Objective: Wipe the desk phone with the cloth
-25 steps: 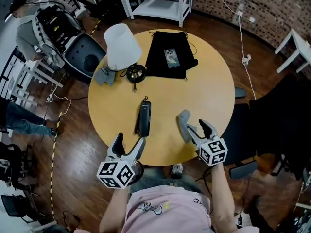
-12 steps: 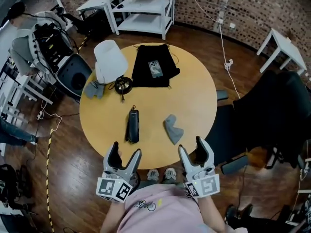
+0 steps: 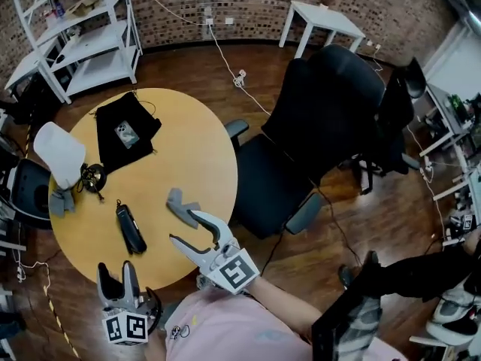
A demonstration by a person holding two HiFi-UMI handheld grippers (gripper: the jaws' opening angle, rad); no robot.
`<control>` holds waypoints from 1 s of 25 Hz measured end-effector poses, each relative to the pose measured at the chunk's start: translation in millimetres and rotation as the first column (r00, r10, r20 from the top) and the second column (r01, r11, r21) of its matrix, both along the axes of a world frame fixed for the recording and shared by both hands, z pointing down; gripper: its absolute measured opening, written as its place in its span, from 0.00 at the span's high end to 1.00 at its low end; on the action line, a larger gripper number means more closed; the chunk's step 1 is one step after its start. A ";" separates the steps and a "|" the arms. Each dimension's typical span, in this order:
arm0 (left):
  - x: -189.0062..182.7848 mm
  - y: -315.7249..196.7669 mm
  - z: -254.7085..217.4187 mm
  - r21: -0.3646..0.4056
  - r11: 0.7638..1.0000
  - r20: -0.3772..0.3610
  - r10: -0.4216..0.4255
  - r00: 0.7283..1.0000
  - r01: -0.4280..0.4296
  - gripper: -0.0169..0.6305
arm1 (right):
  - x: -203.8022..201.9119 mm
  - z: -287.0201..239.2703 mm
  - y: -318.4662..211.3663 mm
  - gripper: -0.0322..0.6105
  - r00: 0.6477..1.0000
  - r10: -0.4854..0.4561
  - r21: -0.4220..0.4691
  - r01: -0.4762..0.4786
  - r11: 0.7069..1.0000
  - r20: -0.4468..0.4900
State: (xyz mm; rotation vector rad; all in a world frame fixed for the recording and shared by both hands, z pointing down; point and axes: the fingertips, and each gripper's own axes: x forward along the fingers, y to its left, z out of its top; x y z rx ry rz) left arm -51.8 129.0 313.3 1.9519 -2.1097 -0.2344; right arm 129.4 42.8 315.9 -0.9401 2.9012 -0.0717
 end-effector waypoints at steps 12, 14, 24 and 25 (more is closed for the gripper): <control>-5.1 7.5 -1.9 -0.002 1.000 0.001 -0.002 1.000 0.002 0.34 | -6.2 2.2 2.3 0.54 1.000 -0.003 -0.020 0.003 1.000 0.011; -6.2 9.9 -0.6 -0.003 1.000 0.004 -0.009 1.000 0.009 0.34 | -6.9 4.5 3.3 0.54 1.000 -0.009 -0.022 0.009 1.000 0.008; -6.7 19.8 2.6 -0.006 0.999 0.004 -0.036 0.999 0.036 0.34 | -9.3 4.3 9.3 0.53 0.998 -0.043 -0.038 0.045 0.998 0.053; -5.7 20.4 2.4 -0.005 0.999 0.004 -0.037 0.999 0.037 0.34 | -9.1 4.2 9.9 0.53 0.998 -0.045 -0.035 0.047 0.998 0.053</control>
